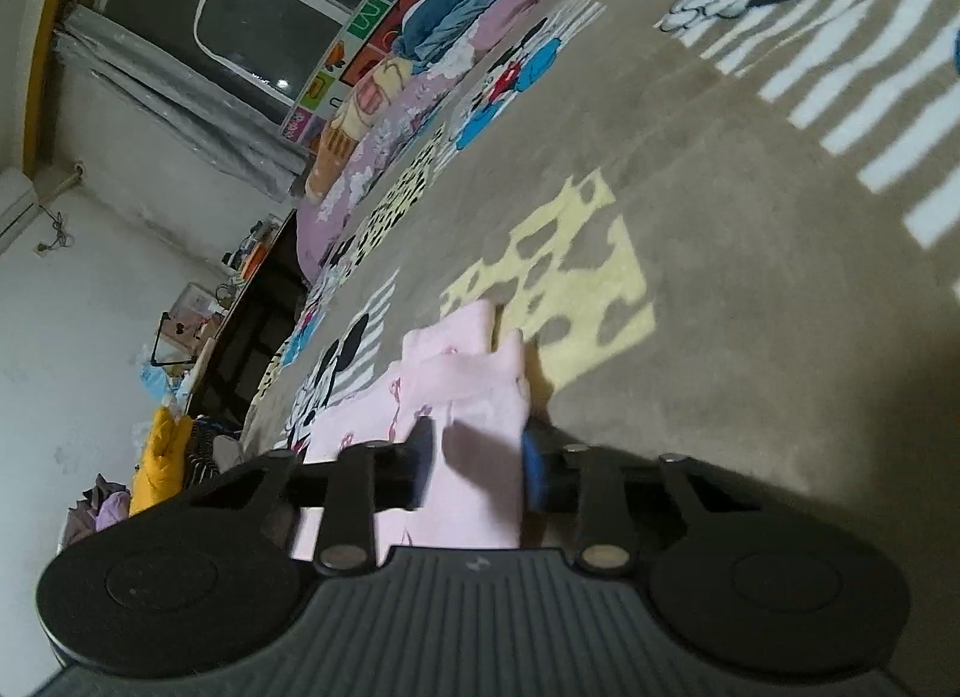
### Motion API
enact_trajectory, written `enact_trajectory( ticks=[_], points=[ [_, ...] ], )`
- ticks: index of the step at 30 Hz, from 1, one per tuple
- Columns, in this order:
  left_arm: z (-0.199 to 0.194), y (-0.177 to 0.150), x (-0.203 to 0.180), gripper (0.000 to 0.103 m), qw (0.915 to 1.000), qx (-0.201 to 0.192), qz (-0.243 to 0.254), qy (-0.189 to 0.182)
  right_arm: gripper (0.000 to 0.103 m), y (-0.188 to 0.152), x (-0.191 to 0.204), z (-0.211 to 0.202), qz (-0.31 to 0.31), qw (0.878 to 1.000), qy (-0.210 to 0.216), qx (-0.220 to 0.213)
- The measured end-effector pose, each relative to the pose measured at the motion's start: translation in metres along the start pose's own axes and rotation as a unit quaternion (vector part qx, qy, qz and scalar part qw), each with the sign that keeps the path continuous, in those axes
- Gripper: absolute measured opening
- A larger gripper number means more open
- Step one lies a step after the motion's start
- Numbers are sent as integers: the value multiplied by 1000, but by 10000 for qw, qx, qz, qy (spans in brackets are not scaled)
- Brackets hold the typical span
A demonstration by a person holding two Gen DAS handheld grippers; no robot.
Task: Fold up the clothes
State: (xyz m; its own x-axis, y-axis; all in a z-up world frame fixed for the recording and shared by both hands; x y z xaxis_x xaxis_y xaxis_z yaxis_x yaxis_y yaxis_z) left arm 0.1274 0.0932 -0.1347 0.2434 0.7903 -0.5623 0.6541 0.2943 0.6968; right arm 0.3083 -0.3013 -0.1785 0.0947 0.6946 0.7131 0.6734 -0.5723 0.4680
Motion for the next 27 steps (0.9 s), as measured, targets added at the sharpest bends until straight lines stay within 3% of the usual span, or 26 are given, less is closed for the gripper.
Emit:
enact_trajectory(
  ticks=[2,3,11,20,22,23,24,25,26,27],
  points=[
    [-1,0,0,65,10000,-25,-25,-17,11,-2,7,-6,-148,9997,-65,-157],
    [-2,0,0,65,10000,-37,-30,-25,10,-2,9,-9,-185,9995,-82,-235],
    [-7,-3,-9,65,9997,-159,114,-120,5,0,35,-51,-583,9957,-98,-717],
    [-12,-7,-23,65,9988,-267,358,-218,2,5,26,-96,-530,9935,-155,-998],
    [-13,-8,-24,65,9988,-278,347,-195,9,4,20,-94,-374,9952,-290,-851],
    [-14,-8,-25,65,9988,-294,347,-199,23,5,16,-91,-280,9962,-346,-755],
    [-15,-8,-25,65,9987,-313,350,-204,56,3,13,-85,-186,9973,-360,-618],
    [-15,-8,-26,65,9986,-328,351,-207,72,1,11,-79,-92,9983,-352,-460],
    [-15,-8,-27,65,9985,-330,366,-217,74,-1,10,-73,-92,9986,-385,-360],
    [-15,-8,-28,65,9985,-329,384,-230,67,-3,12,-67,-169,9985,-431,-295]
  ],
)
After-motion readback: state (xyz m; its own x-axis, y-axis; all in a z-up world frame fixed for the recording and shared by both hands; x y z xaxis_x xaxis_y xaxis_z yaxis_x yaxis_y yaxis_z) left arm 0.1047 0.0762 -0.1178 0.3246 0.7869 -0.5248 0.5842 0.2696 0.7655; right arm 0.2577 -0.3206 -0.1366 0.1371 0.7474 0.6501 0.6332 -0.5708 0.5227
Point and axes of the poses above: each gripper's, at about its wrist camera, not at the fingertips, and z roughly the way its jaws point, x to its left, y to its top, the point moved 1 cm from there along z, roughly the way its jaws point, and after that the axes turned 9 degrees about -y, right-handed, at the moved point
